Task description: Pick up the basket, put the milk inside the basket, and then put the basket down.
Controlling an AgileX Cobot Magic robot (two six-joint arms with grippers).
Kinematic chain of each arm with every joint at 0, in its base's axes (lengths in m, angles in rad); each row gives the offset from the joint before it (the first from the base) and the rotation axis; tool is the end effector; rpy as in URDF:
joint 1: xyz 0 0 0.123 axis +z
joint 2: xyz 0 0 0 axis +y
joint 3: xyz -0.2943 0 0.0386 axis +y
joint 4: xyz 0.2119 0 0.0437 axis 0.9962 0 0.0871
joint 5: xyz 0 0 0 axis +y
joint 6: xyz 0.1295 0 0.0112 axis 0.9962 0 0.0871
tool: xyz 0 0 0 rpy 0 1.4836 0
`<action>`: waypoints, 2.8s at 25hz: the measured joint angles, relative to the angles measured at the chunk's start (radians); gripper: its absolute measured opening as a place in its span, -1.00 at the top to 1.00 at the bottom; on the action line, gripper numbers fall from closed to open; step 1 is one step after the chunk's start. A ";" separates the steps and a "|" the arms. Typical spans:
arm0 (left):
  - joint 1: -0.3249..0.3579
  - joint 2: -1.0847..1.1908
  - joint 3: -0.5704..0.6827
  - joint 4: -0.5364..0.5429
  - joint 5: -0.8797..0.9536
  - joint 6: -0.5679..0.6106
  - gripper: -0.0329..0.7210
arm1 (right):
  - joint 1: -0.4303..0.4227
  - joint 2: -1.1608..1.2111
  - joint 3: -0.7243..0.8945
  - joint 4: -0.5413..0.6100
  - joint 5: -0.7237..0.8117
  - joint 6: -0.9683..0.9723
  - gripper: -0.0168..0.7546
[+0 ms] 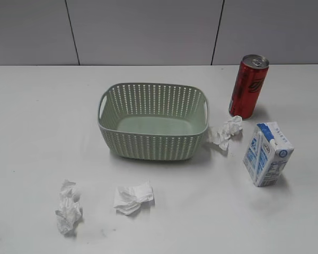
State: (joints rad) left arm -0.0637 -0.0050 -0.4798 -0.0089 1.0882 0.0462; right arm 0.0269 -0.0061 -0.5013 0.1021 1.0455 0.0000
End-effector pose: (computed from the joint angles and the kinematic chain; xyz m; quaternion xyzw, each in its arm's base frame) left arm -0.0144 -0.0001 0.2333 0.0477 0.8628 -0.0088 0.5031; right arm -0.0143 0.0111 0.2447 -0.0131 0.8461 0.0581 0.5297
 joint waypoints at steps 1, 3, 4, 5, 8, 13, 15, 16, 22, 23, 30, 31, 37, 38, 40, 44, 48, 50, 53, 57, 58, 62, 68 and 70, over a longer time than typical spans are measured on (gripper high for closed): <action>0.000 0.000 0.000 0.001 0.000 0.000 -0.67 | 0.000 0.000 0.000 0.000 0.000 0.000 -0.33; 0.000 0.000 0.000 0.002 0.000 0.000 -0.62 | 0.000 0.000 0.000 0.000 0.000 0.000 -0.33; 0.000 0.000 0.000 0.002 0.000 0.000 -0.60 | 0.000 0.000 0.000 0.000 0.000 0.000 -0.33; 0.000 0.000 0.000 0.000 -0.002 0.000 -0.57 | 0.000 0.000 0.000 0.000 0.000 0.000 -0.33; 0.000 0.024 -0.011 -0.009 -0.035 0.000 -0.54 | 0.000 0.000 0.000 0.000 0.000 0.000 -0.33; 0.000 0.182 -0.031 -0.044 -0.238 0.000 -0.53 | 0.000 0.000 0.000 0.000 0.000 0.000 -0.33; 0.000 0.268 -0.032 -0.061 -0.320 0.000 -0.53 | 0.000 0.000 0.000 0.000 0.000 0.000 -0.33; 0.000 0.319 -0.032 -0.067 -0.362 0.000 -0.53 | 0.000 0.000 0.000 0.000 0.000 0.000 -0.33; -0.018 0.616 -0.061 -0.131 -0.507 0.000 -0.53 | 0.000 0.000 0.000 0.000 0.000 0.000 -0.33; -0.029 0.673 -0.079 -0.141 -0.504 0.000 -0.53 | 0.000 0.000 0.000 0.000 0.000 0.000 -0.33; -0.142 1.046 -0.317 -0.172 -0.402 0.000 -0.65 | 0.000 0.000 0.000 0.000 0.000 0.000 -0.33; -0.167 1.102 -0.360 -0.172 -0.388 0.000 -0.67 | 0.000 0.000 0.000 0.000 0.000 0.000 -0.33; -0.290 1.398 -0.622 -0.170 -0.260 0.000 -0.69 | 0.000 0.000 0.000 0.000 0.000 0.000 -0.33; -0.300 1.448 -0.670 -0.171 -0.232 0.000 -0.69 | 0.000 0.000 0.000 0.000 0.000 0.000 -0.33; -0.307 1.541 -0.762 -0.180 -0.176 0.000 -0.69 | 0.000 0.000 0.000 0.000 0.000 0.000 -0.33; -0.308 1.713 -0.908 -0.202 -0.087 -0.003 -0.69 | 0.000 0.000 0.000 0.000 0.000 0.000 -0.33; -0.308 1.844 -1.026 -0.256 -0.059 -0.003 -0.69 | 0.000 0.000 0.000 0.000 0.000 0.000 -0.33; -0.310 1.897 -1.072 -0.271 -0.055 -0.003 -0.69 | 0.000 0.000 0.000 0.000 0.000 0.000 -0.33; -0.312 1.973 -1.116 -0.289 -0.054 -0.011 -0.69 | 0.000 0.000 0.000 0.000 0.000 0.000 -0.33; -0.315 2.042 -1.128 -0.330 -0.073 -0.015 -0.66 | 0.000 0.000 0.000 0.000 0.000 0.000 -0.33; -0.315 2.056 -1.128 -0.336 -0.082 -0.015 -0.65 | 0.000 0.000 0.000 0.000 0.000 0.000 -0.33; -0.315 2.107 -1.129 -0.347 -0.105 -0.018 -0.63 | 0.000 0.000 0.000 0.000 0.000 0.000 -0.33; -0.315 2.136 -1.129 -0.360 -0.163 -0.018 -0.14 | 0.000 0.000 0.000 0.000 0.000 0.000 -0.33; -0.315 2.145 -1.129 -0.361 -0.168 -0.023 0.08 | 0.000 0.000 0.000 0.000 0.000 0.000 -0.33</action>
State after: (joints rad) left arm -0.3786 2.1399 -1.6085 -0.3702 0.9200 0.0234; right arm 0.0269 -0.0061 -0.5013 0.1024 1.0455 0.0000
